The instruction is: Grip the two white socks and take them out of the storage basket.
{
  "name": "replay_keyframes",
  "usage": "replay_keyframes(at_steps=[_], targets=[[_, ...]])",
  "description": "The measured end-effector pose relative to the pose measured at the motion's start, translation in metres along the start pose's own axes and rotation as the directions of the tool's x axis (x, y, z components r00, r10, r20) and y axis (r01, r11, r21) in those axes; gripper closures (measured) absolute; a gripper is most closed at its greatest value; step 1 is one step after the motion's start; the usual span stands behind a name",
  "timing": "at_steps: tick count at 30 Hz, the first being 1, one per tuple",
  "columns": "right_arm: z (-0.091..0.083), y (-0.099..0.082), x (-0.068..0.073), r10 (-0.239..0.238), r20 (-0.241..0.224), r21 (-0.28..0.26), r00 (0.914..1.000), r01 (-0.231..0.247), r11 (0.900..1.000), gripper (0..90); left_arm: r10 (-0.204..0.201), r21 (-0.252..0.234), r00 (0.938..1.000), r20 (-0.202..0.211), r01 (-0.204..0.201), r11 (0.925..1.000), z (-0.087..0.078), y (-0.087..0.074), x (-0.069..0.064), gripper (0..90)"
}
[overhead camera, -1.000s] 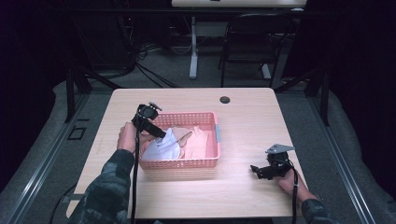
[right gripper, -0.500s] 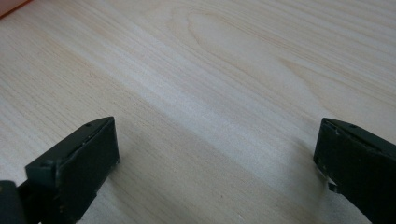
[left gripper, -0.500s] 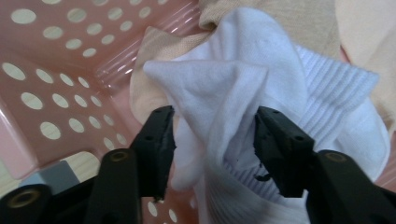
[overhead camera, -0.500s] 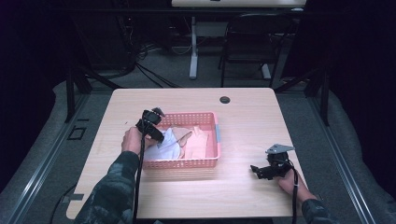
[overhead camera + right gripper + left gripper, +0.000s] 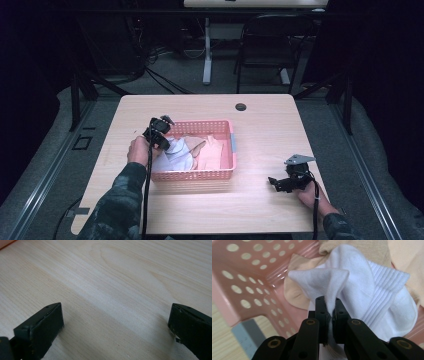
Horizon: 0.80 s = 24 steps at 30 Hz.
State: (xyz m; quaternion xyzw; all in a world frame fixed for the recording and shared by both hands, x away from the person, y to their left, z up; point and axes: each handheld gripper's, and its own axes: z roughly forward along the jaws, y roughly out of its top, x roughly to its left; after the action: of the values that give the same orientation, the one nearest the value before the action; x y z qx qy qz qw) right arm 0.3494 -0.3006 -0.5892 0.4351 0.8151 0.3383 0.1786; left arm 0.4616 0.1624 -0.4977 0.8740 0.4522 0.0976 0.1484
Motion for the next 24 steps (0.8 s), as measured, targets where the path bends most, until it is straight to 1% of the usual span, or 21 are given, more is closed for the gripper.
replay_keyframes(at_steps=[2, 4, 5, 9, 15, 16, 17, 19, 20, 24], targets=[[0.000, 0.000, 0.000, 0.000, 0.000, 0.000, 1.0000, 0.000, 1.0000, 0.0, 0.003, -0.013, 1.0000, 0.002, -0.003, 0.9999, -0.006, 0.000, 0.001, 85.1], [0.000, 0.000, 0.000, 0.001, 0.000, 0.000, 1.0000, -0.001, 1.0000, 0.0, 0.006, -0.029, 0.9999, -0.009, -0.006, 0.9996, -0.012, 0.000, 0.001, 85.0], [0.000, 0.000, 0.000, 0.000, 0.000, 0.000, 1.0000, 0.000, 1.0000, 0.0, 0.006, -0.029, 0.9999, -0.009, -0.006, 0.9996, -0.012, 0.000, 0.001, 85.0], [0.000, 0.000, 0.000, 0.000, -0.001, 0.000, 1.0000, 0.000, 1.0000, 0.0, 0.007, -0.061, 0.9999, -0.014, -0.008, 0.9981, -0.028, 0.001, 0.004, 85.0], [0.000, 0.000, 0.000, 0.000, 0.000, 0.000, 1.0000, 0.000, 1.0000, 0.0, 0.008, -0.103, 0.9995, -0.029, -0.011, 0.9947, -0.047, 0.003, 0.005, 84.9], [0.000, 0.000, 0.000, 0.001, 0.002, -0.001, 1.0000, -0.001, 1.0000, 0.0, 0.008, -0.103, 0.9995, -0.029, -0.011, 0.9947, -0.047, 0.003, 0.005, 85.0], [0.000, 0.000, 0.000, 0.000, 0.000, 0.000, 1.0000, 0.000, 1.0000, 0.0, 0.010, -0.114, 0.9995, -0.029, -0.013, 0.9933, -0.053, 0.004, 0.006, 85.0], [0.000, 0.000, 0.000, 0.001, 0.002, 0.000, 1.0000, -0.001, 1.0000, 0.0, 0.015, -0.121, 0.9993, -0.034, -0.019, 0.9924, -0.058, 0.005, 0.005, 85.1], [0.000, 0.000, 0.000, 0.001, 0.002, 0.000, 1.0000, -0.001, 1.0000, 0.0, 0.015, -0.121, 0.9993, -0.034, -0.019, 0.9924, -0.058, 0.005, 0.005, 85.0], [0.000, 0.000, 0.000, 0.000, 0.000, 0.000, 1.0000, 0.000, 1.0000, 0.0, 0.021, -0.146, 0.9989, -0.042, -0.027, 0.9889, -0.071, 0.007, 0.004, 85.2]])
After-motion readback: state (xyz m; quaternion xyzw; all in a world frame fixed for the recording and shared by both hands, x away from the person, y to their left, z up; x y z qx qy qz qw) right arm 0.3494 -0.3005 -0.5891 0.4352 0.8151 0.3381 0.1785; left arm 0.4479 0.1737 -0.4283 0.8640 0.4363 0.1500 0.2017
